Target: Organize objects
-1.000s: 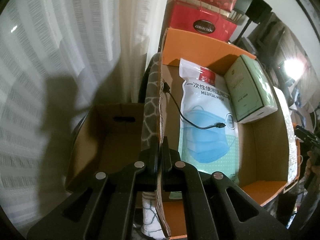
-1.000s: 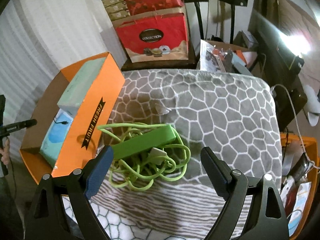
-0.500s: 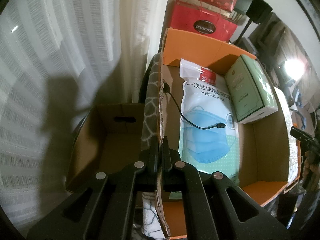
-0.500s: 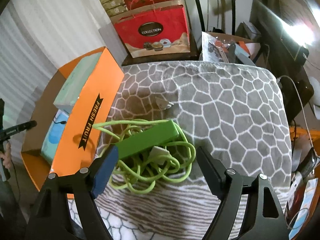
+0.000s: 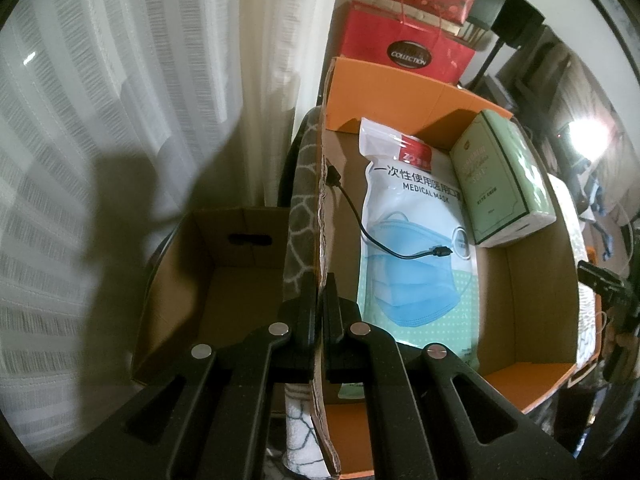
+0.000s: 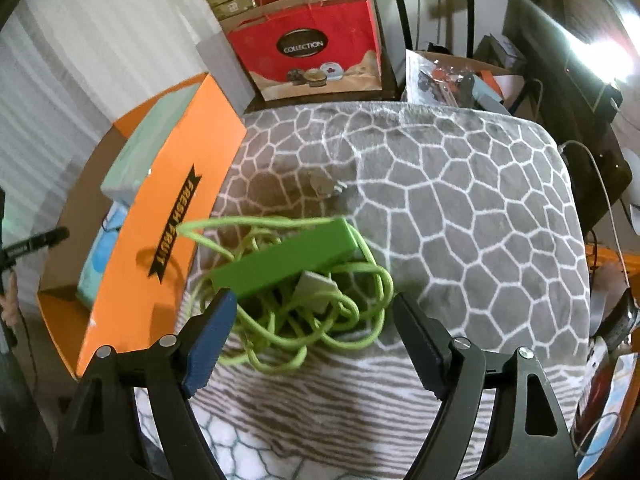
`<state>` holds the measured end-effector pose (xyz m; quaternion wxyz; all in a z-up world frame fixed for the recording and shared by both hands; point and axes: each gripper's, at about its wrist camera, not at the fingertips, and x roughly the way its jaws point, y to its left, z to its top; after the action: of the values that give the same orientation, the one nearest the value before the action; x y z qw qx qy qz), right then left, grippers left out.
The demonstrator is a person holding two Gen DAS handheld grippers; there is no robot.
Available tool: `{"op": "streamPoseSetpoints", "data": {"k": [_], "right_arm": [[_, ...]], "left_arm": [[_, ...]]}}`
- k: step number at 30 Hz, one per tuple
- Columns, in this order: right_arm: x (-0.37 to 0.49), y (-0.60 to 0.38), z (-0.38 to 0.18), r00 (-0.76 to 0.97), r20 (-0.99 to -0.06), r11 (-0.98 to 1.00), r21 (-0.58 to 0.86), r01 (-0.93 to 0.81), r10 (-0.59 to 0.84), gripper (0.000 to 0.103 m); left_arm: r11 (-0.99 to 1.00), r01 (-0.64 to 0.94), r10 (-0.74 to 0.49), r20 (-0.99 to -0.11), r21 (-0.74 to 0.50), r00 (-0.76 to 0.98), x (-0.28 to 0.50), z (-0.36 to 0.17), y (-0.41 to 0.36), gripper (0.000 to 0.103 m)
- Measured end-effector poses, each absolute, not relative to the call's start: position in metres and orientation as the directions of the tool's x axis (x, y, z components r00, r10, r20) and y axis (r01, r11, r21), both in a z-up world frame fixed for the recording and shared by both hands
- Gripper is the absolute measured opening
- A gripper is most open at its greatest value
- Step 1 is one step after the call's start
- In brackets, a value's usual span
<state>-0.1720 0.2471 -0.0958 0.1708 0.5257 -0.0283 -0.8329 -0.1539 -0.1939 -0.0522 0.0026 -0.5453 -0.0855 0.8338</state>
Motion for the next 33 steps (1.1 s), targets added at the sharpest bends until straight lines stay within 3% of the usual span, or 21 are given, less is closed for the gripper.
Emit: {"op": "streamPoseSetpoints", "data": {"k": [11,15,33], "right_arm": [[-0.180,0.249,-0.096,-0.404,-0.846,-0.934,0.276,0.227,-0.348,0.075],[-0.188,0.235,-0.094,-0.396,-0.852,-0.933,0.257,0.253,-0.342,0.084],[-0.219,0.204,-0.119,-0.292,-0.900,-0.945,0.292,0.146,-0.323,0.084]], "left_arm": [[-0.986,0.091,0.094,-0.910,-0.142,-0.404,-0.154,-0.052,-0.195,0.002],[-0.986,0.092,0.094,-0.910,-0.143,-0.404,-0.154,-0.052,-0.194,0.002],[-0.986,0.092,0.093,-0.909,-0.142,-0.406,-0.154,-0.052,-0.195,0.002]]}}
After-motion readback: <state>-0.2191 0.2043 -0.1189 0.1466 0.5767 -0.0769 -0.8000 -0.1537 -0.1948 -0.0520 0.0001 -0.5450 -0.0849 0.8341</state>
